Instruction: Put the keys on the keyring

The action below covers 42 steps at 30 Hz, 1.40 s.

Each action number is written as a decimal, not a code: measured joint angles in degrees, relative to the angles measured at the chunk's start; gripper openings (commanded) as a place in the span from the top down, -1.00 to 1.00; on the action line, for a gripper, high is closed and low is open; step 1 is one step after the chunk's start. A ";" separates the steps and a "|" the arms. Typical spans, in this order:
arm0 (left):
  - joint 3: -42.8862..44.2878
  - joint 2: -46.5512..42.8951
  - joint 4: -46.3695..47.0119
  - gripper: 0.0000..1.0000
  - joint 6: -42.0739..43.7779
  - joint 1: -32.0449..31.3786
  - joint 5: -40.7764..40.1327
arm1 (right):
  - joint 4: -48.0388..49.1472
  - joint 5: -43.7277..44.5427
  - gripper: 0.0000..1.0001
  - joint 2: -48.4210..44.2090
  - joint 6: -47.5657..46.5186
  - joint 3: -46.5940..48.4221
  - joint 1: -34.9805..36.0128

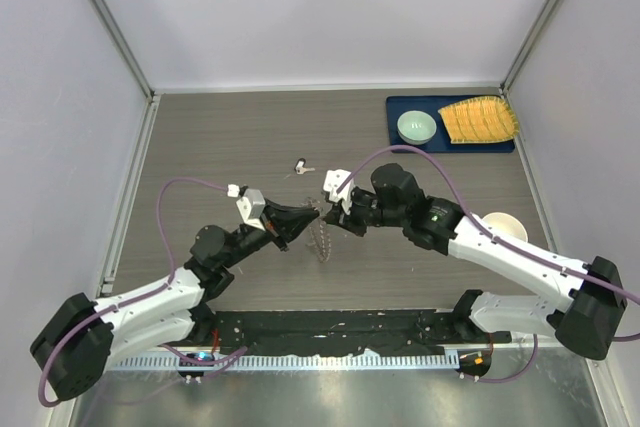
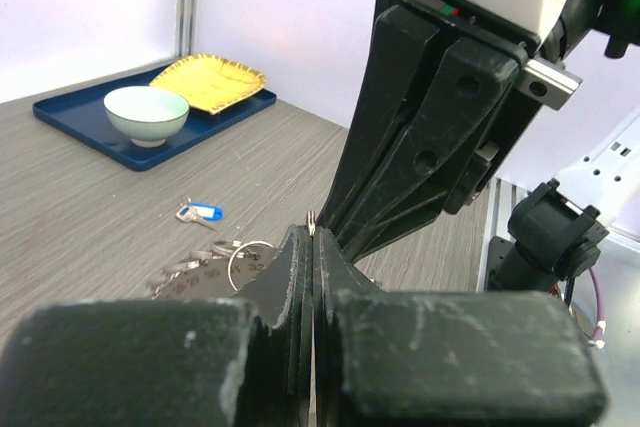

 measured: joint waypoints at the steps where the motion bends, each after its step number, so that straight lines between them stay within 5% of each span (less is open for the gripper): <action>1: 0.00 0.26 0.50 1.00 -0.17 0.00 0.07 | 0.46 0.00 0.99 0.22 0.07 -0.09 0.07; 21: -4.13 2.05 12.07 0.99 -2.99 0.26 1.05 | 3.93 -3.58 0.99 1.66 1.46 -0.24 0.24; 42: -7.78 -10.93 0.83 0.31 -0.96 0.33 -0.28 | -5.07 5.55 0.98 -2.40 -1.68 1.64 0.35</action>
